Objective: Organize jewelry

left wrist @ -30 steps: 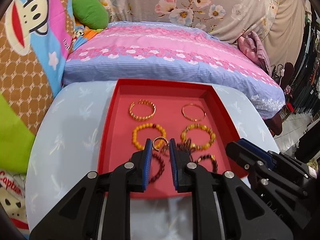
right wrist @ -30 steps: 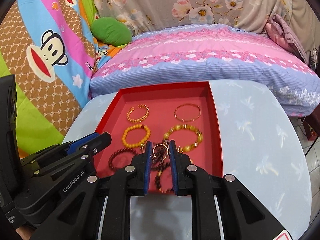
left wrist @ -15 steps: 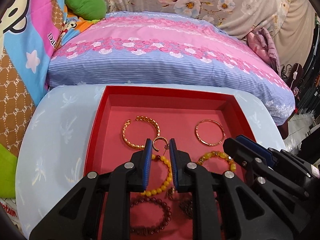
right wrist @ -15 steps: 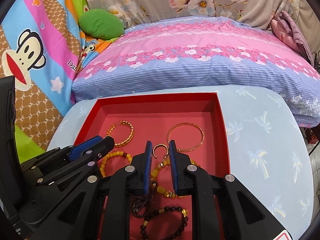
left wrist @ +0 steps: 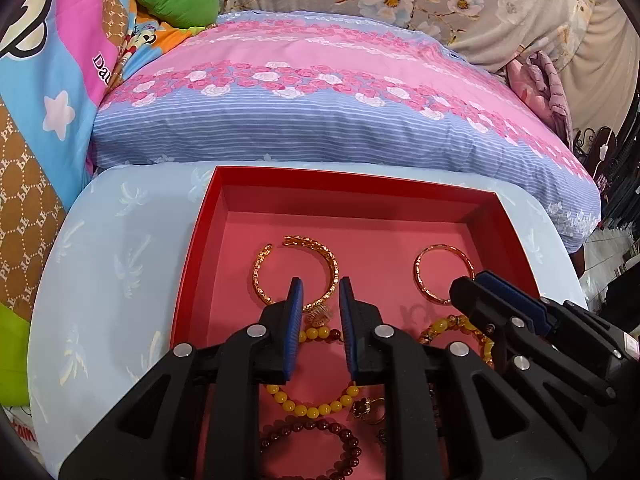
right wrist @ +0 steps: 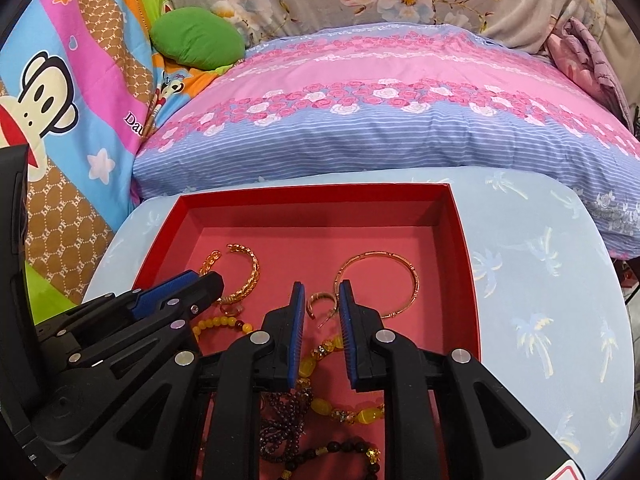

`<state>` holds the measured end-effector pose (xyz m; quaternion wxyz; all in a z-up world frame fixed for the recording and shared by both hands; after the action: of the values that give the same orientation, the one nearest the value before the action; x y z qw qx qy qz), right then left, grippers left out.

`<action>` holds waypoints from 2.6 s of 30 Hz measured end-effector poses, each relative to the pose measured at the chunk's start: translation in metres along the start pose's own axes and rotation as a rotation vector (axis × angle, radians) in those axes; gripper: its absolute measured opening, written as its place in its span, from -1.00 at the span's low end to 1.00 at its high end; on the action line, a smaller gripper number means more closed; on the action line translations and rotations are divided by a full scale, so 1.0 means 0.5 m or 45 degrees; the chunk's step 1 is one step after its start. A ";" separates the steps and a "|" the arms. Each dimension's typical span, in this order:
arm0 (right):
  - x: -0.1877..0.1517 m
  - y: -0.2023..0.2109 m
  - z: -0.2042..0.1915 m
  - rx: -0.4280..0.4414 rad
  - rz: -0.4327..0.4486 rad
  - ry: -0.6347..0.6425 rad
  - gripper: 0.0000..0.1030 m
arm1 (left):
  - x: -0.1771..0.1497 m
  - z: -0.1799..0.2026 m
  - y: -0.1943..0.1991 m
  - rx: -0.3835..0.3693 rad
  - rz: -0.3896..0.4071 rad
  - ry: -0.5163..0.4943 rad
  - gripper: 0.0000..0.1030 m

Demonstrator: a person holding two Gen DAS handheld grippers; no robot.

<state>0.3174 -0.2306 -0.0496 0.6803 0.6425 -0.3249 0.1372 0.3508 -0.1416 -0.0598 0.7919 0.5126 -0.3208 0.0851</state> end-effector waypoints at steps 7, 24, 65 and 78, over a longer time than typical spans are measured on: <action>-0.002 0.001 0.001 -0.014 0.006 0.008 -0.65 | 0.000 0.000 0.000 0.005 -0.001 0.001 -0.65; -0.034 0.072 0.014 -0.011 0.027 -0.024 -0.64 | -0.021 0.025 0.068 0.061 0.042 -0.056 -0.53; -0.246 0.252 0.052 -0.149 0.040 0.015 -0.20 | -0.238 0.059 0.231 0.196 0.038 -0.070 0.14; -0.277 0.256 0.056 -0.165 0.023 0.008 0.02 | -0.265 0.037 0.243 0.252 0.042 -0.053 0.40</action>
<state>0.1284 -0.2083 -0.0356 0.7204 0.5937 -0.3365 0.1239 0.1834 -0.0759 -0.0420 0.7290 0.5846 -0.3358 0.1187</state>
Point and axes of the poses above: each gripper's, at about its wrist camera, not at the fingertips, and y roughly against the way its jaws point, z to its right, x to its top, the point moved 10 cm from there along -y, roughly the way its jaws point, and after that the axes turned 9 degrees about -x, right-handed, at the moved point
